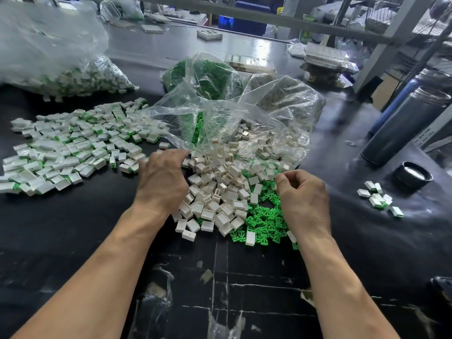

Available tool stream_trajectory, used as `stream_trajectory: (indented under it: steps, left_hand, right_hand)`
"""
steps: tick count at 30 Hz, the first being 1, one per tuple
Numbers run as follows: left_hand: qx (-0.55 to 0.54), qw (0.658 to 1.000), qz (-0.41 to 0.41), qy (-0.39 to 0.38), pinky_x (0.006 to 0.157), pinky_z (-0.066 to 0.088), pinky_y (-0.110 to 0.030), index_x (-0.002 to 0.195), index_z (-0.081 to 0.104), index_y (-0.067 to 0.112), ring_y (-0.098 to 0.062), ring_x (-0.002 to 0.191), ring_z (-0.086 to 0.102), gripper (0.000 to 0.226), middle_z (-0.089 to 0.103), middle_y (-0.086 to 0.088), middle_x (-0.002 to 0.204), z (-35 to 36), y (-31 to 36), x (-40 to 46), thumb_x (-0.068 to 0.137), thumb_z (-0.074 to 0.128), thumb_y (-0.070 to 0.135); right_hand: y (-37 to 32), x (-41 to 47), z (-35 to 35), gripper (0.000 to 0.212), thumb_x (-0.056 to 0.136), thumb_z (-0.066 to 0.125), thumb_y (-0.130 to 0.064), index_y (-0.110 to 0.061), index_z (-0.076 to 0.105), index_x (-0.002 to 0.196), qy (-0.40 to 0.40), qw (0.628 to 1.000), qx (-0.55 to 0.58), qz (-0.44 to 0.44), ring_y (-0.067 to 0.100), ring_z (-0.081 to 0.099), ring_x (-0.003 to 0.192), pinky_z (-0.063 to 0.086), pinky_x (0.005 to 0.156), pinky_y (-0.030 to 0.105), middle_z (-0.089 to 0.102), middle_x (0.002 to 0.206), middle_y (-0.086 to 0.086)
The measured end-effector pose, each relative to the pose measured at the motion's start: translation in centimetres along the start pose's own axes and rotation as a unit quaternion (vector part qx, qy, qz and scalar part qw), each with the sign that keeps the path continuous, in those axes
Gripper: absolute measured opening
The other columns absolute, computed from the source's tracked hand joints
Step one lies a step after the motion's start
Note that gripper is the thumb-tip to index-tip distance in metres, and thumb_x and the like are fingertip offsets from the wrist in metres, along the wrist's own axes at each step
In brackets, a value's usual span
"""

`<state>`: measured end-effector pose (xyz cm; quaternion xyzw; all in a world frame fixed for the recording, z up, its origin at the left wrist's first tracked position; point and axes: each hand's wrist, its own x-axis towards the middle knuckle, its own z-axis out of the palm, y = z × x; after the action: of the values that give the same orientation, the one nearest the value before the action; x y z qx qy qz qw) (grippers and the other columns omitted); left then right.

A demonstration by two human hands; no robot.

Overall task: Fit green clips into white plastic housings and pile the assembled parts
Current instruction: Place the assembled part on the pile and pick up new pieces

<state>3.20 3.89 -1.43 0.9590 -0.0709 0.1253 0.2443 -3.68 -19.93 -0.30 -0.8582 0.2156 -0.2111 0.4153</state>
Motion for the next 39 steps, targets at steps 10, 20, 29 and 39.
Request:
stream_trajectory:
  steps: [10, 20, 29, 39]
  left_hand:
    - [-0.046, 0.999, 0.001, 0.008, 0.107, 0.029, -0.045, 0.133, 0.064, 0.026, -0.021, 0.114, 0.061, 0.040, 0.072, 0.007, 0.110, -0.4, -0.3, 0.1, 0.094, 0.071, 0.017]
    - [-0.036, 0.999, -0.034, -0.004, 0.108, 0.043, -0.047, 0.122, 0.070, 0.024, -0.022, 0.109, 0.062, 0.027, 0.071, 0.002, 0.110, -1.3, 0.2, -0.3, 0.095, 0.070, 0.030]
    - [-0.185, 0.981, -0.051, -0.003, 0.072, 0.058, -0.028, 0.097, 0.069, 0.026, -0.009, 0.080, 0.068, 0.020, 0.068, 0.010, 0.088, -1.5, 1.2, -0.7, 0.092, 0.070, 0.046]
    - [-0.433, 0.898, -0.073, -0.039, 0.059, 0.055, -0.019, 0.098, 0.070, 0.017, -0.013, 0.068, 0.072, 0.021, 0.076, 0.001, 0.082, -1.4, 3.2, -1.5, 0.083, 0.081, 0.027]
  right_hand:
    - [-0.1, 0.0, -0.5, 0.019, 0.099, 0.065, -0.036, -0.022, 0.072, 0.088, -0.003, 0.999, -0.034, -0.004, 0.018, 0.066, 0.080, 0.056, 0.077, 0.038, 0.069, 0.078, -0.009]
    - [0.3, 0.8, -1.7, 0.006, 0.095, 0.072, -0.035, -0.035, 0.075, 0.089, -0.101, 0.984, -0.143, 0.031, 0.012, 0.066, 0.090, 0.056, 0.088, 0.036, 0.066, 0.085, -0.021]
    - [-0.5, 0.1, -0.8, 0.010, 0.087, 0.078, -0.044, -0.036, 0.075, 0.094, -0.122, 0.975, -0.185, 0.010, 0.016, 0.064, 0.101, 0.053, 0.094, 0.037, 0.066, 0.105, -0.009]
    - [-0.9, 0.2, -0.4, 0.016, 0.089, 0.078, -0.042, -0.035, 0.076, 0.103, -0.139, 0.965, -0.221, 0.013, 0.020, 0.062, 0.112, 0.051, 0.101, 0.039, 0.065, 0.120, -0.004]
